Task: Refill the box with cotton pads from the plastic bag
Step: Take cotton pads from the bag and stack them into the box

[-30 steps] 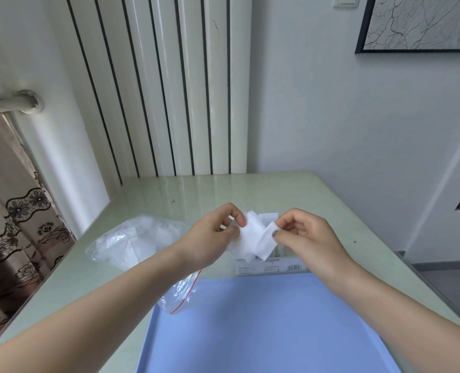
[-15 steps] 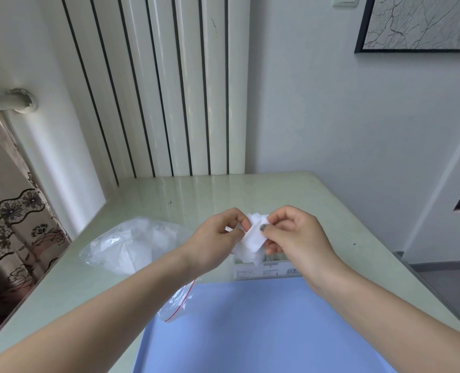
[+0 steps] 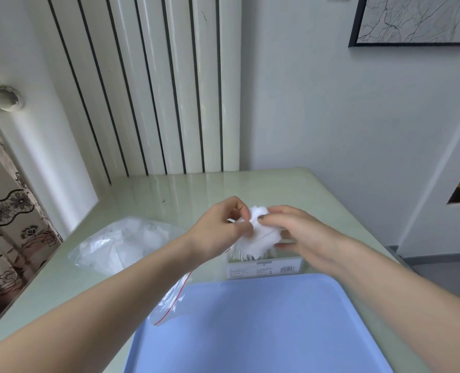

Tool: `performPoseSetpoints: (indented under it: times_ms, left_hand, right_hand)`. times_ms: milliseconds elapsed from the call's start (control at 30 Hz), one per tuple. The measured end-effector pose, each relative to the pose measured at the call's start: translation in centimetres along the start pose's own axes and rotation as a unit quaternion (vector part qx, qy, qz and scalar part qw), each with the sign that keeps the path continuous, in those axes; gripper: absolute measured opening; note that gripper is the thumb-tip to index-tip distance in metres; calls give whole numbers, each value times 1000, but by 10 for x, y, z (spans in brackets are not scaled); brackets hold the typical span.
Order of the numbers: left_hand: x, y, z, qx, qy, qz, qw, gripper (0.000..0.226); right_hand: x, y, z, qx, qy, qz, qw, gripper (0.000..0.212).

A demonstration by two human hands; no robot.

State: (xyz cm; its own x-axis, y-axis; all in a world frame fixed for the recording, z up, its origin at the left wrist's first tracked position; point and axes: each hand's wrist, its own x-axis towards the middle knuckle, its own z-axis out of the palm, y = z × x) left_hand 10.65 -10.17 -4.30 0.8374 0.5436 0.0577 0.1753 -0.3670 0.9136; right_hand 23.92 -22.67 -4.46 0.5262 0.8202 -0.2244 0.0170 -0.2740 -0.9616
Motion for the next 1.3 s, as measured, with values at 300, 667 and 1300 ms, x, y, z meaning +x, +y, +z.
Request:
performPoseSetpoints:
  times_ms: [300,667,1300]
  left_hand:
    - [46,1,21,70,-15,-12,997,46]
    - [87,-45,62,505,-91,44,857,74]
    - [93,-53,65,488,-40,45,871,44]
  right_hand:
    - [29,-7,-43,12,63,5,998,14]
    - [56,5,-37,-437,156,-22,886,24]
    - [81,33,7,-534,123,6,836,32]
